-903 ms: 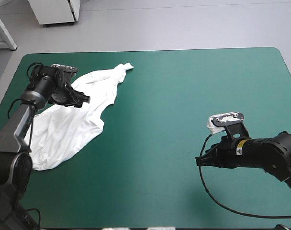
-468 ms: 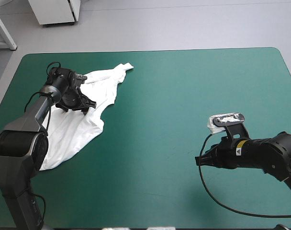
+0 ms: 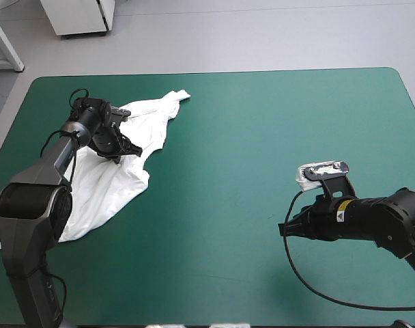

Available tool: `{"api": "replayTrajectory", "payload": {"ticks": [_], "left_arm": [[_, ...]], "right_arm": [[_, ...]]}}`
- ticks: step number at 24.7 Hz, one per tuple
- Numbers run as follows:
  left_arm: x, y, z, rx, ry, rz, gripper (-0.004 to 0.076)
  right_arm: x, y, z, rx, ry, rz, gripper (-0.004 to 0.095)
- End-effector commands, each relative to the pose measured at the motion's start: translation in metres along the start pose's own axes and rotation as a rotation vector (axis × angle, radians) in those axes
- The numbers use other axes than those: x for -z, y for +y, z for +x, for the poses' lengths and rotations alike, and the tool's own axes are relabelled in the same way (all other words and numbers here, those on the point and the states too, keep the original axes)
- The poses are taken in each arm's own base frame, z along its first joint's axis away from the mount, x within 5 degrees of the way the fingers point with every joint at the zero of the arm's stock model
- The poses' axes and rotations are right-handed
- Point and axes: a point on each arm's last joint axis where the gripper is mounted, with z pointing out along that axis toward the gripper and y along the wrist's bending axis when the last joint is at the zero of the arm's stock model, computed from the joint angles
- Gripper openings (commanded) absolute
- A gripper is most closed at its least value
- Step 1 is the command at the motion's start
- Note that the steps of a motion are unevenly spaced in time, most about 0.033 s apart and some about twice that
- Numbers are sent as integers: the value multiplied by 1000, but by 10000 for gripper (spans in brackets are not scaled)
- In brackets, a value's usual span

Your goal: Fold the cloth

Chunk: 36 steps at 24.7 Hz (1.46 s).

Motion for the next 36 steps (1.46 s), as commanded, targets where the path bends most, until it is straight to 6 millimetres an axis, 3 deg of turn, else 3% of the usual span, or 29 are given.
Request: {"api": "replayTrajectory", "payload": {"ticks": [1, 5, 6, 7, 8, 9, 10, 11, 12, 17, 22, 28, 33, 36], "left_arm": [[24, -14, -3, -57, -56, 40, -9], [35, -54, -5, -181, -73, 62, -9], [42, -85, -5, -278, -93, 82, -9], [44, -99, -4, -312, -98, 94, -9], [50, -134, -1, -409, -112, 120, -9], [52, -147, 1, -441, -120, 131, -9], [56, -178, 8, -507, -129, 159, -9], [57, -189, 11, -532, -130, 169, -9], [60, -211, 18, -585, -131, 181, -9], [73, -278, 51, -754, -120, 235, -9], [91, -349, 102, -942, -126, 321, -9], [101, -382, 132, -1062, -153, 353, -9], [100, -383, 132, -1050, -163, 337, -4], [102, -377, 130, -1058, -165, 273, 74]], "right_arm": [[10, 1, -7, 7, -76, -5, 103], [10, 0, -9, 6, -90, 6, 103], [10, 0, -9, 7, -97, 6, 103], [10, 0, -10, 8, -100, 7, 103], [10, 0, -10, 9, -103, 8, 103], [10, 0, -10, 9, -103, 8, 103], [12, 1, -11, 10, -110, 6, 103], [13, 1, -12, 12, -113, 7, 103], [14, 1, -13, 15, -123, 10, 103], [26, 1, -22, 43, -183, 35, 103], [61, 1, -40, 89, -293, 125, 103], [71, -3, -38, 100, -272, 180, 103], [70, -3, -37, 97, -257, 178, 103], [70, -3, -37, 97, -259, 178, 103]]}}
